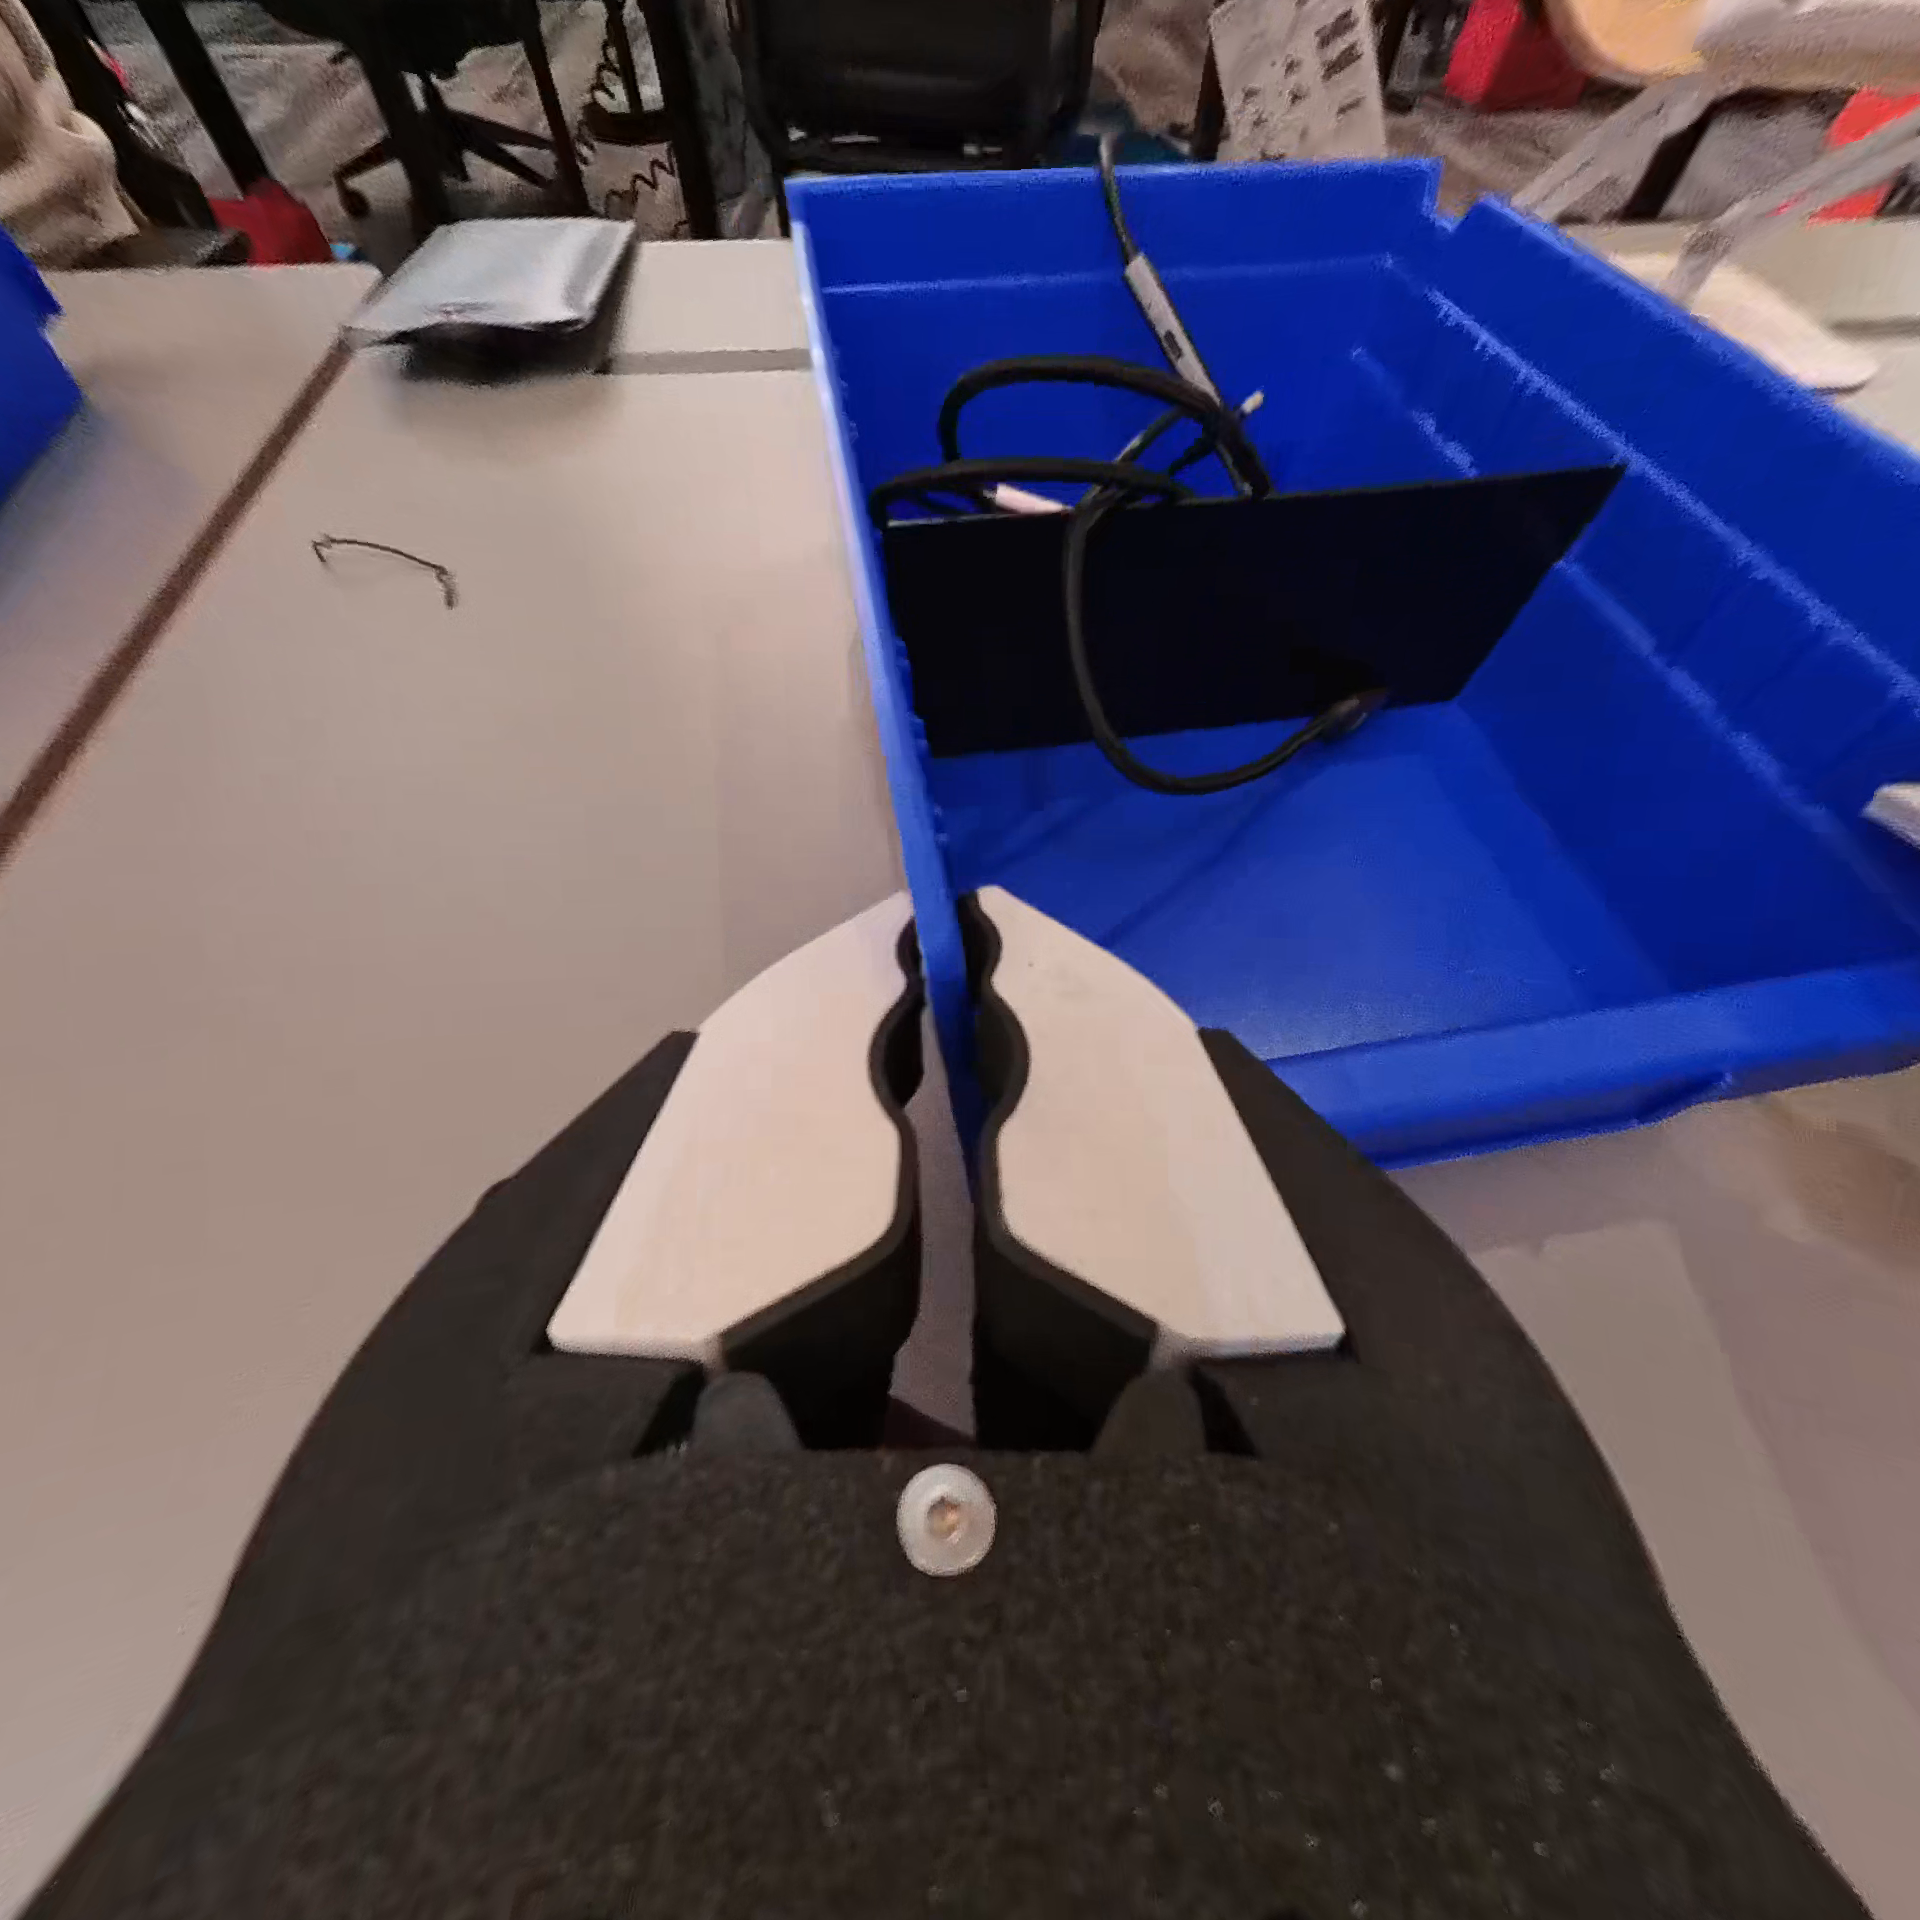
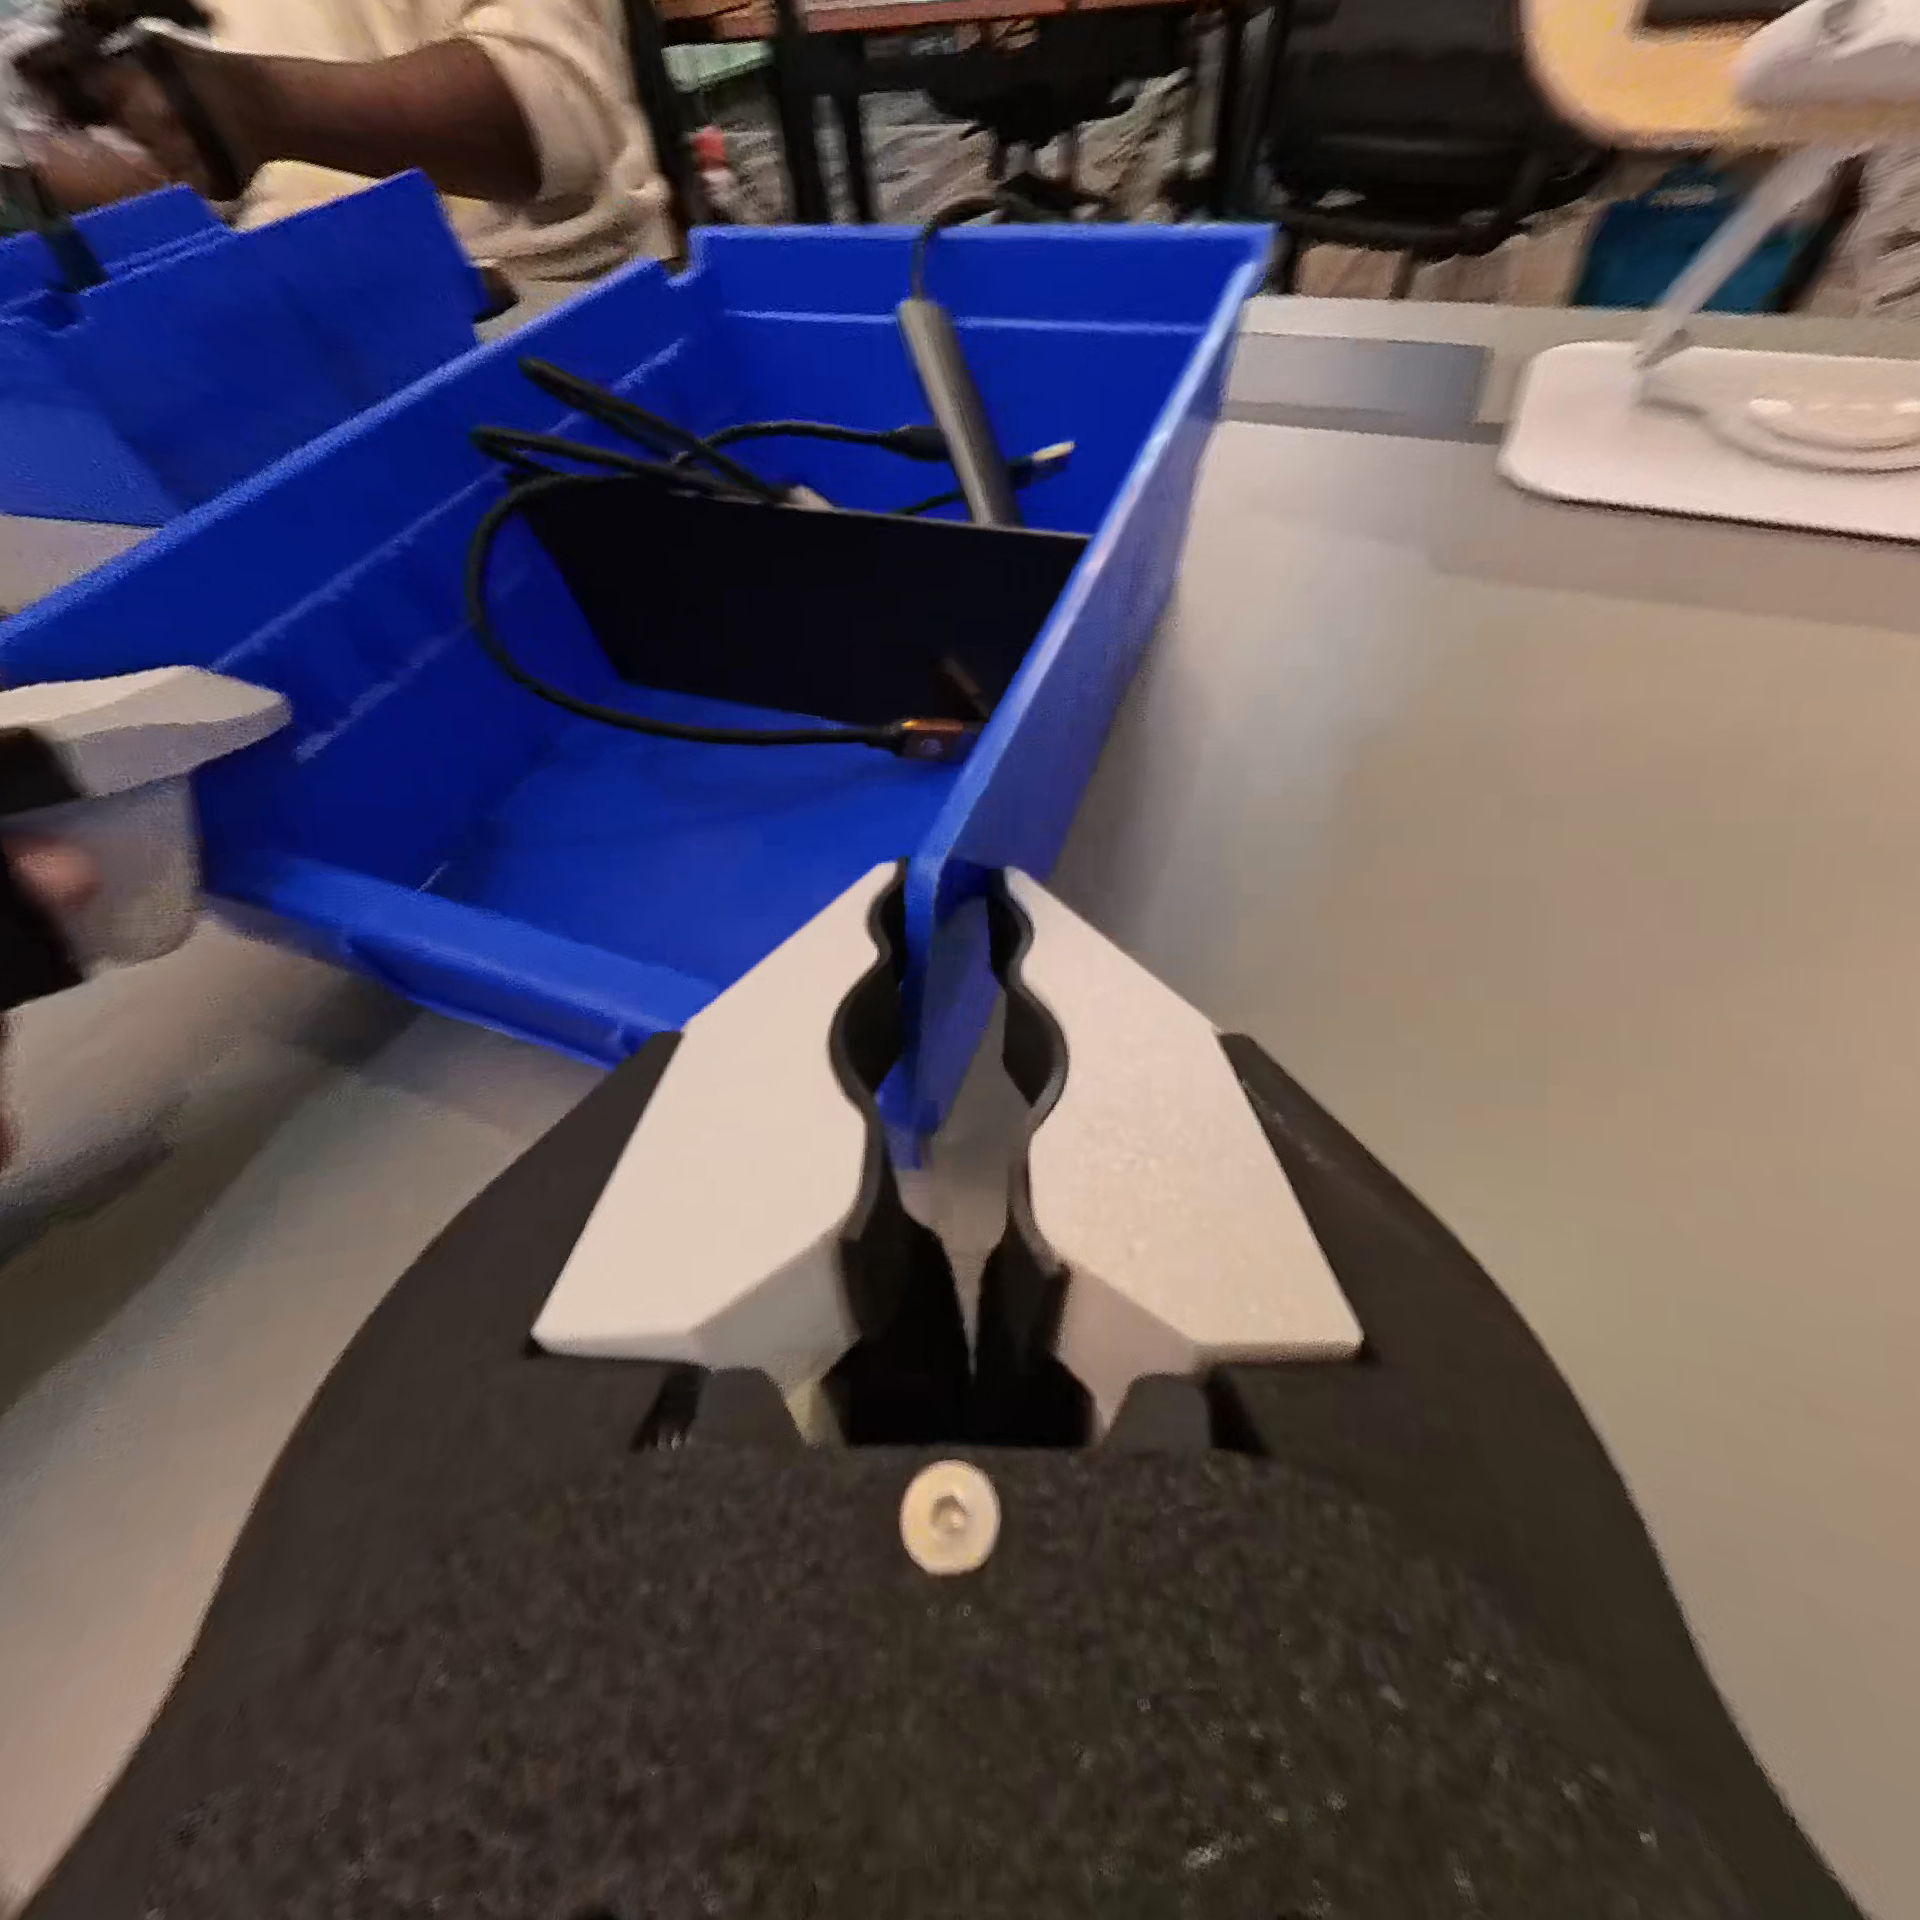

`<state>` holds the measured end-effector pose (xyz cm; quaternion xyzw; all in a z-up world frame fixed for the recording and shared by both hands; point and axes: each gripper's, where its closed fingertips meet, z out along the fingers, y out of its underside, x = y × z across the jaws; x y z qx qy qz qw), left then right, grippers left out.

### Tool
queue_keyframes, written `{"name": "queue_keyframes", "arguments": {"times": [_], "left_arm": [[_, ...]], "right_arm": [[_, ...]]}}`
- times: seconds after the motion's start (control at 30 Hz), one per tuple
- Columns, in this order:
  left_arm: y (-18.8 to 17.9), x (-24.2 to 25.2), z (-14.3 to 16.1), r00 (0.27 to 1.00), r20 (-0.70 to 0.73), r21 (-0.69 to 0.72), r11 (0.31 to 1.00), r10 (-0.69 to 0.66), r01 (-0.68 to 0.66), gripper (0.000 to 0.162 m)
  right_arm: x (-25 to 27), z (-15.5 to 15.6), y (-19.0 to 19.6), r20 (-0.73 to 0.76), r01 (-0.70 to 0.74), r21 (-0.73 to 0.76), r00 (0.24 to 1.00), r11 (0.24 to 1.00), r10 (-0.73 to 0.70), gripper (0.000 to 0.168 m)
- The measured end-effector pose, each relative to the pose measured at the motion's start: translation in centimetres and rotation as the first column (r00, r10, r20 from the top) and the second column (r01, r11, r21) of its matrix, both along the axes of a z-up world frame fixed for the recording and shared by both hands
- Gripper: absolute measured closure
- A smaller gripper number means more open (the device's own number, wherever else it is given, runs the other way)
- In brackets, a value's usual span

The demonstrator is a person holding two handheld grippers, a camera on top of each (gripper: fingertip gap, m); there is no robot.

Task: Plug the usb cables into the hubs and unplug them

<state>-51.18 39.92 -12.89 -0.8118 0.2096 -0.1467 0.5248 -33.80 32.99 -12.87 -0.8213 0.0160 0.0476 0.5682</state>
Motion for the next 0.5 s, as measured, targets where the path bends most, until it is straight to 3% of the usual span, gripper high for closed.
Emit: {"name": "queue_keyframes", "arguments": {"times": [0.13,0.2,0.27,0.4,0.5], "left_arm": [[0.4,-0.7,0.4,0.998,-0.001,0.018,0.998,0.064,-0.064,0.155],[0.0,-0.8,1.3,0.997,0.010,0.038,0.996,0.077,-0.077,0.146],[-0.6,-0.9,2.9,0.994,0.039,0.085,0.991,0.101,-0.104,0.140],[-3.1,-0.7,7.0,0.975,0.166,0.200,0.963,0.149,-0.181,0.138],[-5.6,2.4,6.3,0.962,0.265,0.134,0.986,0.058,-0.097,0.137]], "right_arm": [[-0.9,1.8,-3.3,-0.111,-0.248,0.000,0.963,0.969,0.246,0.151],[-0.4,3.0,-6.0,-0.105,-0.400,0.020,0.910,0.916,0.400,0.145],[2.6,3.9,-8.2,-0.049,-0.449,0.035,0.892,0.893,0.450,0.144],[13.7,5.2,-11.7,0.111,-0.333,0.081,0.940,0.939,0.323,0.142],[23.9,5.5,-15.0,0.129,-0.140,0.125,0.984,0.982,0.124,0.142]]}}
